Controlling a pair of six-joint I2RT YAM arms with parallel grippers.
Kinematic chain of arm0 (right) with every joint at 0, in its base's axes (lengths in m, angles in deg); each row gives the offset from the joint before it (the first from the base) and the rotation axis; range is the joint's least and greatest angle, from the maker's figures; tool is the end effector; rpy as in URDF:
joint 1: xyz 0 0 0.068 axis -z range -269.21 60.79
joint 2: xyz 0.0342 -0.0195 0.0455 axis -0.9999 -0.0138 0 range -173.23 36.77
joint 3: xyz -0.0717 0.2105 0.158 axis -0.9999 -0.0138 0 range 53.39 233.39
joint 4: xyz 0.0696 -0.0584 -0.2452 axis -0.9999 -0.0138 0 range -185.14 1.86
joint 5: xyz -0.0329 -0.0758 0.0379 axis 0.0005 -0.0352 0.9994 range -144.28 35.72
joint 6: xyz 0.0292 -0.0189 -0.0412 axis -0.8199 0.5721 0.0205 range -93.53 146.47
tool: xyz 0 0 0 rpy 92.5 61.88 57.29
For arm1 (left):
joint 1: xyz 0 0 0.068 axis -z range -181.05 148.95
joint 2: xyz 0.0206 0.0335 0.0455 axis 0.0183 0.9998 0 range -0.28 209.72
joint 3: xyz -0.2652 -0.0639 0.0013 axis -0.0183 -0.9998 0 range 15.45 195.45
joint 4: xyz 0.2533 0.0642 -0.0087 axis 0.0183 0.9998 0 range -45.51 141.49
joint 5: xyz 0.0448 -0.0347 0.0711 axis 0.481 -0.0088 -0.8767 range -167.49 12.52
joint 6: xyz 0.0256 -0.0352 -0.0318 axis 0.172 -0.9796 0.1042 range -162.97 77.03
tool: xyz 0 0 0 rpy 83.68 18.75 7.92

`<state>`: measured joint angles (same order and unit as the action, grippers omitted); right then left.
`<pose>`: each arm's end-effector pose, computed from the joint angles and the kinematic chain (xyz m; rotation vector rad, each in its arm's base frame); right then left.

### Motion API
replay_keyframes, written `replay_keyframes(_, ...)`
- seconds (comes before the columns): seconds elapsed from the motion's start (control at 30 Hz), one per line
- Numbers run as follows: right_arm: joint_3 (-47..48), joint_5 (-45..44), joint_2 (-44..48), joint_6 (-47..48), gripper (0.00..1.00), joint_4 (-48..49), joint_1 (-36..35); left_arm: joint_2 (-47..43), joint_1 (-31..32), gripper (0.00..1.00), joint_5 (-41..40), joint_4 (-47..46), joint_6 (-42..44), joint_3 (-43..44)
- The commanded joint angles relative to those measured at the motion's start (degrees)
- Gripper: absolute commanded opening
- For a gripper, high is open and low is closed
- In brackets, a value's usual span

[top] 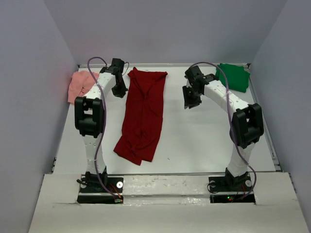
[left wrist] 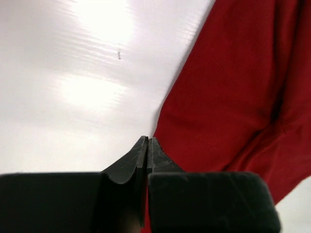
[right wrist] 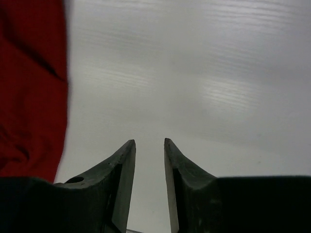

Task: Fold and stack the t-shirts
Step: Rotate the tshirt 90 degrees

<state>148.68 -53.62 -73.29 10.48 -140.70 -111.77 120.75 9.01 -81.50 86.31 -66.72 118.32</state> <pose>0.3738 0.1558 0.2560 -0.1619 2.7602 0.1979 0.4557 -0.0782 0.2255 -0.3366 2.5966 -0.1164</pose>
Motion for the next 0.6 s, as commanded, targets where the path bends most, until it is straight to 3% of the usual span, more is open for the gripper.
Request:
replay_keyframes(0.0,-3.78,8.56,8.36,0.0,0.39,4.3,-6.77,-11.07,3.03,0.12,-13.2,8.17,-4.97,3.66)
replay_keyframes(0.17,-13.87,15.3,16.7,-4.83,0.43,7.81,-9.16,-18.62,5.49,0.12,-13.04,7.93,-8.15,-7.83)
replay_keyframes(0.2,-29.73,29.08,25.6,-12.41,0.43,20.87,-11.42,-26.38,6.1,0.11,-4.69,1.22,-9.03,-23.35)
replay_keyframes(0.33,-35.77,24.66,28.32,-14.95,0.43,22.06,-17.15,-32.59,6.37,0.11,3.45,-3.57,-10.61,-34.03)
replay_keyframes(0.43,-39.12,25.08,27.89,-15.12,0.51,22.93,-18.56,-35.33,7.07,0.11,6.38,-4.99,-11.4,-38.07)
replay_keyframes(0.57,-41.05,24.99,27.44,-16.43,0.52,25.56,-21.73,-36.22,7.25,0.11,7.88,-5.0,-10.97,-40.29)
